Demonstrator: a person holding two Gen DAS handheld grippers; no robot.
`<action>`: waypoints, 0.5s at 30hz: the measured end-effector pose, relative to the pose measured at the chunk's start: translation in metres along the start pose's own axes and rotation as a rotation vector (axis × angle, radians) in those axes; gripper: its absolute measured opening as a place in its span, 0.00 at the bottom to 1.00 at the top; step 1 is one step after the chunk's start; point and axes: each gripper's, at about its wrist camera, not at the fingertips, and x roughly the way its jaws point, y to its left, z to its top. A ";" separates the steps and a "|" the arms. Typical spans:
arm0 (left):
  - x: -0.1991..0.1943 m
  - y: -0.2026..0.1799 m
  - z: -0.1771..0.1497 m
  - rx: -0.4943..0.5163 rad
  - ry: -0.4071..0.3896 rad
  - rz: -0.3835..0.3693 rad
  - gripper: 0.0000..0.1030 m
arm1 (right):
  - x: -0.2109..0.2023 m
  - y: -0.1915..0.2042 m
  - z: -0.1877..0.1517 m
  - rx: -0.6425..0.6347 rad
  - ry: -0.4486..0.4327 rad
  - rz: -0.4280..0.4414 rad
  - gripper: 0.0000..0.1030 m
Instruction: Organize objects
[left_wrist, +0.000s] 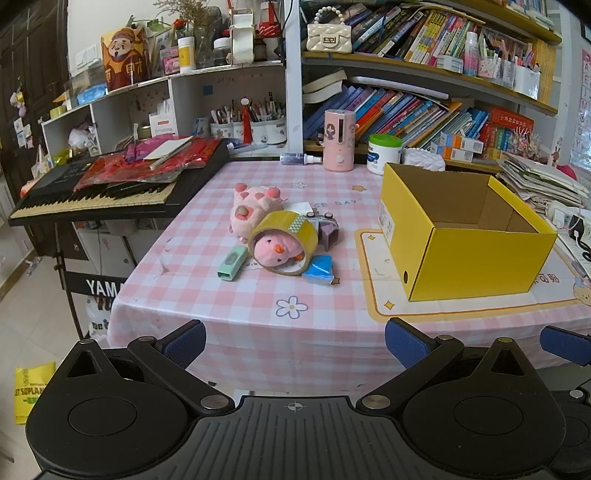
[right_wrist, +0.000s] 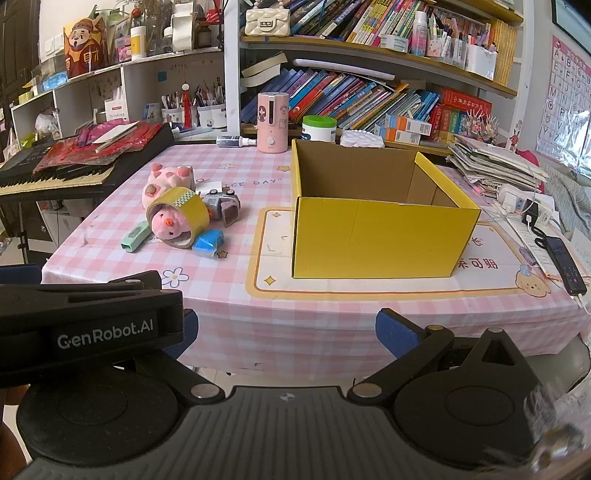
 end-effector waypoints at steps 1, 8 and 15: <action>0.000 0.000 0.000 0.000 0.000 0.000 1.00 | 0.000 0.000 0.000 0.000 0.000 0.000 1.00; 0.001 0.000 0.000 -0.002 0.006 -0.001 1.00 | 0.000 0.000 0.000 -0.001 0.001 0.000 1.00; 0.000 -0.001 0.001 -0.001 0.000 -0.004 1.00 | 0.000 0.000 0.000 -0.002 -0.003 -0.002 1.00</action>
